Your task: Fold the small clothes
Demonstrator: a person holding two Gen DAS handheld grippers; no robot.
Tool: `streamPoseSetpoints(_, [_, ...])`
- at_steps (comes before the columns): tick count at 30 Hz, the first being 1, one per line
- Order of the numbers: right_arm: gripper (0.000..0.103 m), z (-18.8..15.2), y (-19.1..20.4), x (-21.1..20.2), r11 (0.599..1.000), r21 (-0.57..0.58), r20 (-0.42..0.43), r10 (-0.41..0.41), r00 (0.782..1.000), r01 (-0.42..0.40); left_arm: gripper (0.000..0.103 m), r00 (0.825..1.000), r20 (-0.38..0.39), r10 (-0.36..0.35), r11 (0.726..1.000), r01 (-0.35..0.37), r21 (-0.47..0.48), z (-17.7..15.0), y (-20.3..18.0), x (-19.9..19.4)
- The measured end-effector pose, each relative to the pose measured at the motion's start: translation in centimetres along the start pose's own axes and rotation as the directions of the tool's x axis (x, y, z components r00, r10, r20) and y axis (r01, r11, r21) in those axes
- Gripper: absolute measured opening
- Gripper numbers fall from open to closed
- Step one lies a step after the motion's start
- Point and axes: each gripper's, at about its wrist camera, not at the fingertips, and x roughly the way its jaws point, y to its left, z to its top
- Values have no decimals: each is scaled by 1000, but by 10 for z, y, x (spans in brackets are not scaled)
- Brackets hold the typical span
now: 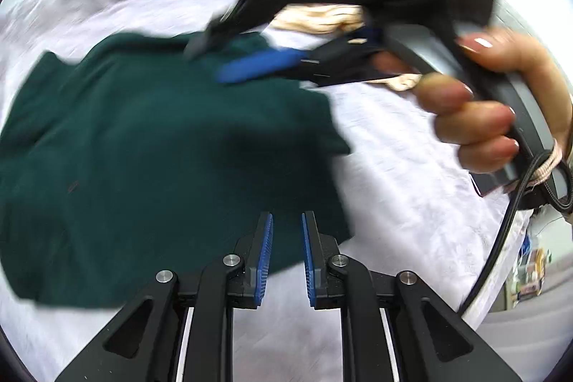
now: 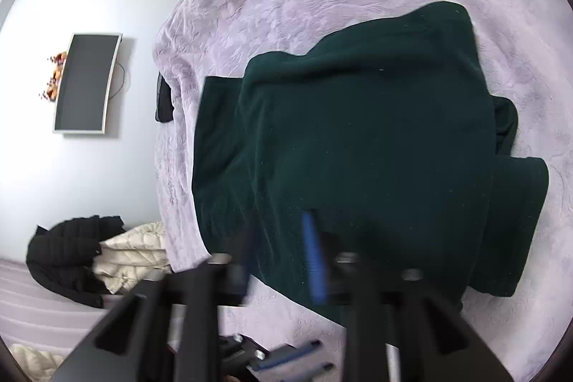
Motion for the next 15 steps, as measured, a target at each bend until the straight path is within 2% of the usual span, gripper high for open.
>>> streamPoseSetpoints(1, [84, 6, 20, 21, 1000, -22, -2, -7, 1000, 7, 16, 1000, -4, 16, 999, -16, -34, -4, 15, -9])
streamPoseSetpoints(3, [86, -3, 31, 25, 998, -54, -7, 16, 1000, -16, 16, 999, 13, 45, 991, -43, -125, -10, 50, -30])
streamPoseSetpoints(4, [86, -10, 38, 33, 997, -59, -13, 47, 999, -48, 28, 998, 25, 55, 983, -49, -179, -13, 70, -39])
streamPoseSetpoints(5, [86, -18, 46, 44, 995, -50, -16, 84, 996, -84, 77, 998, 35, 51, 968, -40, -247, -18, 96, -50])
streamPoseSetpoints(6, [86, -29, 51, 57, 990, -23, -22, 141, 990, -141, 103, 998, 42, 55, 951, -39, -307, -24, 118, -59])
streamPoseSetpoints(8, [86, -51, 59, 82, 975, 31, -47, 220, 974, -219, 102, 995, 60, 82, 902, -49, -428, -32, 165, -74])
streamPoseSetpoints(11, [86, -96, 62, 132, 949, 122, -93, 302, 949, -290, 102, 994, 56, 98, 838, -52, -543, -48, 219, -83])
streamPoseSetpoints(13, [86, -117, 60, 161, 952, 163, -97, 275, 956, -258, 102, 992, 51, 113, 809, -63, -584, -58, 242, -83])
streamPoseSetpoints(15, [85, -130, 46, 182, 952, 217, -52, 232, 971, -216, 102, 994, 48, 97, 781, -46, -622, -71, 258, -83])
